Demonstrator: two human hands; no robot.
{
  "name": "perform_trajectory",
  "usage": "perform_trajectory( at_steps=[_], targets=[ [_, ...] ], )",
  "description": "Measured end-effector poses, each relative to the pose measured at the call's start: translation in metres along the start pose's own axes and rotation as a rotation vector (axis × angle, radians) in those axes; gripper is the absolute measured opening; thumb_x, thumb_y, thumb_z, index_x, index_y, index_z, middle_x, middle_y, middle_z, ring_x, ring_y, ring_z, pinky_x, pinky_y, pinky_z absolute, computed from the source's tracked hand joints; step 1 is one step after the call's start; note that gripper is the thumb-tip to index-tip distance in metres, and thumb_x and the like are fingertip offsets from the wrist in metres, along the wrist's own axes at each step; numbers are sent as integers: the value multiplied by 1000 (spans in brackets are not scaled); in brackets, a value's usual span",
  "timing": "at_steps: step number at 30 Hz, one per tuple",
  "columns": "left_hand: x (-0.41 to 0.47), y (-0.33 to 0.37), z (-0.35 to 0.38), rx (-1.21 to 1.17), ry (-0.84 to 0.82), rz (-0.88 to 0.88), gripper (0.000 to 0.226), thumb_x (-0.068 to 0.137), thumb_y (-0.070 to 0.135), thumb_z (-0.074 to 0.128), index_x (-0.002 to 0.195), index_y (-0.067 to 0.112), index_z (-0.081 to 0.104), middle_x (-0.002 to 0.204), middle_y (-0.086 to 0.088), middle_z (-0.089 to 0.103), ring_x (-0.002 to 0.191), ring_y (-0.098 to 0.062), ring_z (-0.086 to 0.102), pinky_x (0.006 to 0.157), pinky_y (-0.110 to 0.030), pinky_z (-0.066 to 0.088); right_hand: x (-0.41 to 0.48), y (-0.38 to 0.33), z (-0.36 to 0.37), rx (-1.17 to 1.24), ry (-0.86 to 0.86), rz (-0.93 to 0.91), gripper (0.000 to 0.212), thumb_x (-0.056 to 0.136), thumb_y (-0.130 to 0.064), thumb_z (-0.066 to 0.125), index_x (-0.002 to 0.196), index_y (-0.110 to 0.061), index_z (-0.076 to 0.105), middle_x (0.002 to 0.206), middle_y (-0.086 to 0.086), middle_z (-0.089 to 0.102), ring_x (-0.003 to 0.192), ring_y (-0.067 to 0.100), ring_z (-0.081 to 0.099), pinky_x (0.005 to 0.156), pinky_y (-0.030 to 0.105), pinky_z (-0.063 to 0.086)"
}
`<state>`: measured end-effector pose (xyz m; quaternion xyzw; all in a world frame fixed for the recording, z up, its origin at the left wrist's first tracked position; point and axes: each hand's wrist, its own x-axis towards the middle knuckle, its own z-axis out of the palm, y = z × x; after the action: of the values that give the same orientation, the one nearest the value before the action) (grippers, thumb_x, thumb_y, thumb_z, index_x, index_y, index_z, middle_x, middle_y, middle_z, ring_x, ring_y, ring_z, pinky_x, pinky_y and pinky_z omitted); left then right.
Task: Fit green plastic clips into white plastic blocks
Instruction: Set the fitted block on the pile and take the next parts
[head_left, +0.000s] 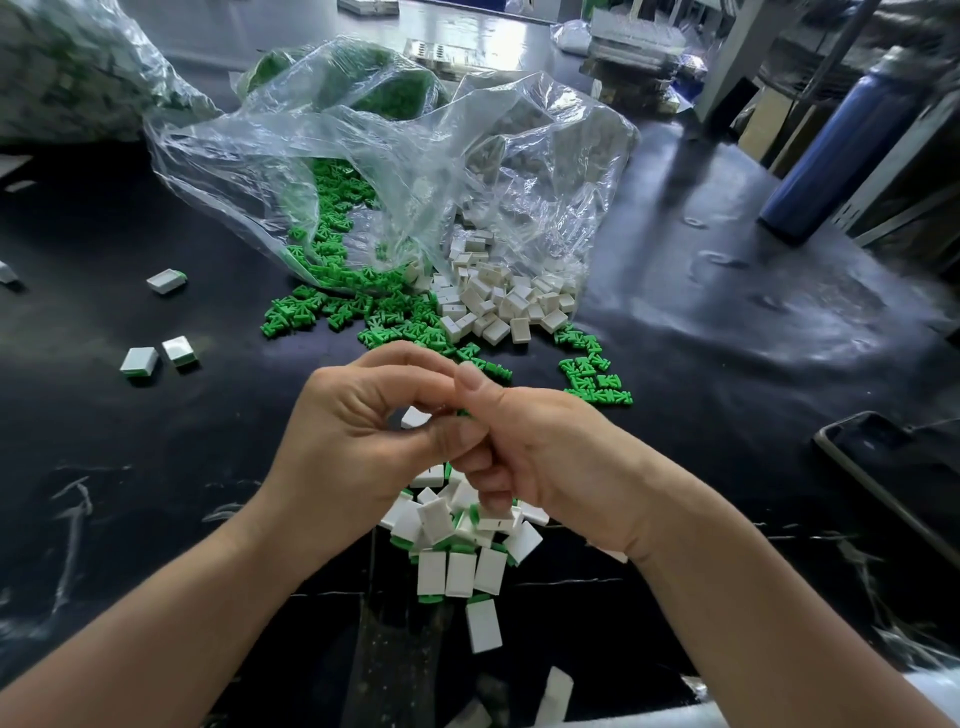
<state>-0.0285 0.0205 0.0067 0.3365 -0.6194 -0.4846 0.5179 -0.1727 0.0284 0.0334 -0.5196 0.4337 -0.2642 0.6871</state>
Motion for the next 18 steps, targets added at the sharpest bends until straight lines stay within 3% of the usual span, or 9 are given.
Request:
perform_trajectory(
  at_steps=[5,18],
  targets=[
    [-1,-1,0,48,-8,16,22,58,28,71,78,18,73,81,3,64,79,-21,62,72,-34,53,2,4,2,5,64,21,37,93,-41,39,64,-18,39,57,-7,29,49,6,26,48,20,23],
    [-1,2,1,-27,8,-10,16,55,25,74,71,22,76,78,7,64,76,-15,62,68,-28,53,4,5,9,78,109,-2,38,89,-45,45,67,-14,42,53,-8,27,49,7,23,48,21,21]
  ],
)
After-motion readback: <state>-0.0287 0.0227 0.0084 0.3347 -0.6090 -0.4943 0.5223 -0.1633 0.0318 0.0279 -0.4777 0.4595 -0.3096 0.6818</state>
